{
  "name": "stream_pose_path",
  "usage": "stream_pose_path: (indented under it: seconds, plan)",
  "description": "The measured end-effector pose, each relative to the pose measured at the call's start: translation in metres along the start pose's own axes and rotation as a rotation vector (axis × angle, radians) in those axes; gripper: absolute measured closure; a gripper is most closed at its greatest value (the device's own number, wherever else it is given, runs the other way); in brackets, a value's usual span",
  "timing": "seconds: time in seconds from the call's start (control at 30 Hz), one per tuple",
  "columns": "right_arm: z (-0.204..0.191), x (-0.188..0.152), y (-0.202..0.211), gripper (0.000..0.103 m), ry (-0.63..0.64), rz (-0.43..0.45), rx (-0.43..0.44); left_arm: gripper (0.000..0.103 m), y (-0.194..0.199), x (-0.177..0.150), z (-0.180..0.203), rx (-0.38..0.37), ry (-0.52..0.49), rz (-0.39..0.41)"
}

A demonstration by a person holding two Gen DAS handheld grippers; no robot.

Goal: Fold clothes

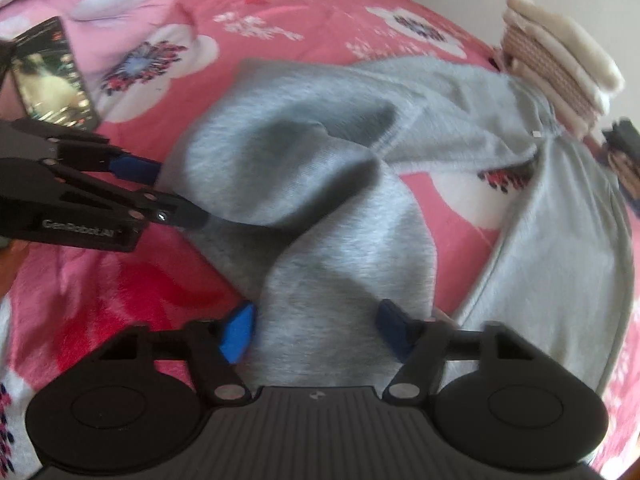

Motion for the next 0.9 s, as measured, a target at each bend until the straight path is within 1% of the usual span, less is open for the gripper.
stream_pose_path:
  seconds: [0.07,0.1,0.13,0.17,0.2,0.23,0.3,0.4,0.53,0.6,0.67,0.7,0.77,0.87,0.9]
  plan:
    - [0.004,0.002,0.000,0.056,-0.029,-0.012,0.002,0.077,-0.001,0.000,-0.002,-0.005,0.019,0.011]
    - [0.006,0.003,0.000,0.069,-0.041,-0.018,-0.002,0.080,-0.002,0.001,-0.004,-0.010,0.035,0.015]
    - [0.007,0.004,0.001,0.081,-0.053,-0.022,-0.005,0.087,-0.002,0.001,-0.004,-0.016,0.050,0.018]
    - [0.008,0.006,0.004,0.087,-0.066,-0.024,-0.008,0.094,0.000,0.002,-0.004,-0.024,0.061,0.023]
    - [0.009,0.007,0.007,0.092,-0.084,-0.025,-0.008,0.096,0.002,0.002,-0.004,-0.032,0.071,0.028]
    - [0.010,0.009,0.011,0.094,-0.106,-0.025,0.000,0.097,0.004,0.003,-0.004,-0.040,0.082,0.033]
    - [0.013,0.012,0.022,0.096,-0.155,-0.022,0.022,0.098,0.012,0.006,-0.006,-0.050,0.090,0.046]
    - [0.021,0.016,0.038,0.096,-0.294,-0.043,0.113,0.098,0.030,0.013,-0.011,-0.060,0.089,0.068]
    - [0.038,0.020,0.047,0.096,-0.565,-0.139,0.347,0.098,0.061,0.027,-0.033,-0.062,0.134,0.105]
    - [0.045,0.017,0.047,0.096,-0.697,-0.190,0.472,0.098,0.075,0.034,-0.045,-0.078,0.160,0.115]
    - [0.051,0.005,0.043,0.096,-0.841,-0.245,0.607,0.098,0.082,0.038,-0.054,-0.092,0.185,0.111]
    - [0.052,-0.003,0.040,0.096,-0.894,-0.267,0.651,0.098,0.081,0.038,-0.056,-0.101,0.196,0.100]
    - [0.052,-0.020,0.033,0.096,-0.973,-0.304,0.699,0.098,0.077,0.036,-0.059,-0.119,0.217,0.070]
    - [0.051,-0.049,0.020,0.096,-1.060,-0.366,0.716,0.098,0.066,0.029,-0.062,-0.145,0.254,0.018]
    - [0.050,-0.056,0.018,0.096,-1.074,-0.379,0.710,0.098,0.062,0.027,-0.062,-0.144,0.260,0.005]
Point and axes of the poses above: each gripper's, at about its wrist camera, not at the fingertips, and y roughly against the way its jaws point, z to its right, x to its top, the point moved 1 cm from there along -y, roughly the way its jaws point, and after that the axes turned 13 degrees about -y, right-handed, at the moved point
